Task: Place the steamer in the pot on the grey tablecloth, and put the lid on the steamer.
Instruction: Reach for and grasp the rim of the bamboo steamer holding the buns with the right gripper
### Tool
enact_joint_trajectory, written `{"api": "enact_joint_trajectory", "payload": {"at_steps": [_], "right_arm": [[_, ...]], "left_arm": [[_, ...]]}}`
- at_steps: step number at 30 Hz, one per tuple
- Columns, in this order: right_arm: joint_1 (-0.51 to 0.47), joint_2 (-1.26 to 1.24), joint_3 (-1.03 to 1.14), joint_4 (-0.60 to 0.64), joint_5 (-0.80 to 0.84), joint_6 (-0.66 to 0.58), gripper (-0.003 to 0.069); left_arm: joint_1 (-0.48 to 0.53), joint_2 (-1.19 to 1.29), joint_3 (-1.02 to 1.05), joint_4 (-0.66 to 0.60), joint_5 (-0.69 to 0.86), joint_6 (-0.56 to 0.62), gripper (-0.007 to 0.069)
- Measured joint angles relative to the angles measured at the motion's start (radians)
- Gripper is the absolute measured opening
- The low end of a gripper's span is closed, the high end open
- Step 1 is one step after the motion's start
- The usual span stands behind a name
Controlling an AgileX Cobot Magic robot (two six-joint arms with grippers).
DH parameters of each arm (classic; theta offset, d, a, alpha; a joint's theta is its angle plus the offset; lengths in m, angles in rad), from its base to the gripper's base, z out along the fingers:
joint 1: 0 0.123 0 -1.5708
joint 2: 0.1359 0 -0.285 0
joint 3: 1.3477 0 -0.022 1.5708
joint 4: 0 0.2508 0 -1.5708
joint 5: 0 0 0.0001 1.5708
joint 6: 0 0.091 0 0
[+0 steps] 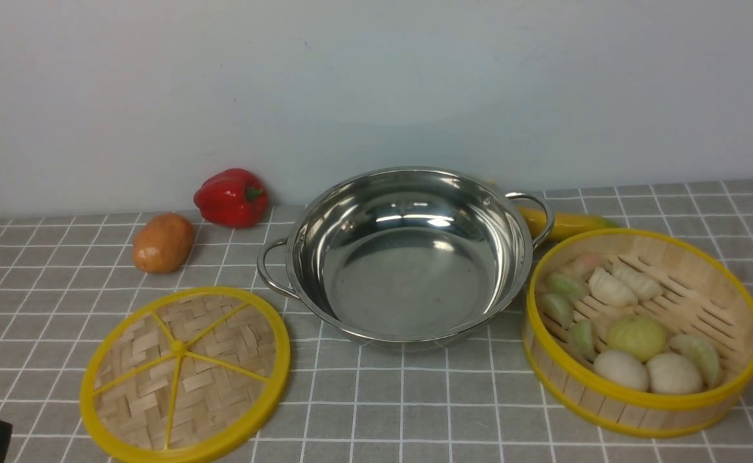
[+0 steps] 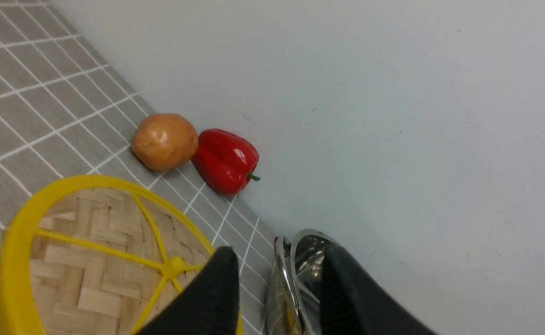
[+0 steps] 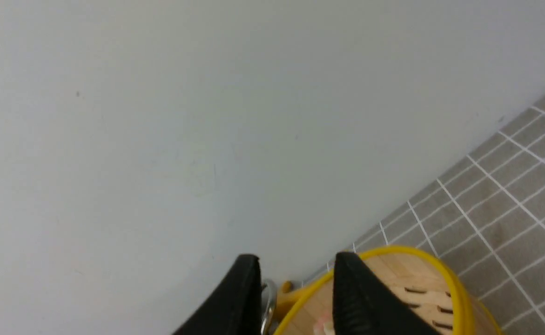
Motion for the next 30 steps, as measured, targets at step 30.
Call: {"api": "enact_joint_trajectory", "payload": {"at_steps": [30], "right_arm": [[0.0,0.103,-0.431,-0.402,-0.097,0.128,0.024]], "left_arm": [[0.0,0.242,-0.491,0.536,-0.023,0.073,0.0243]]}}
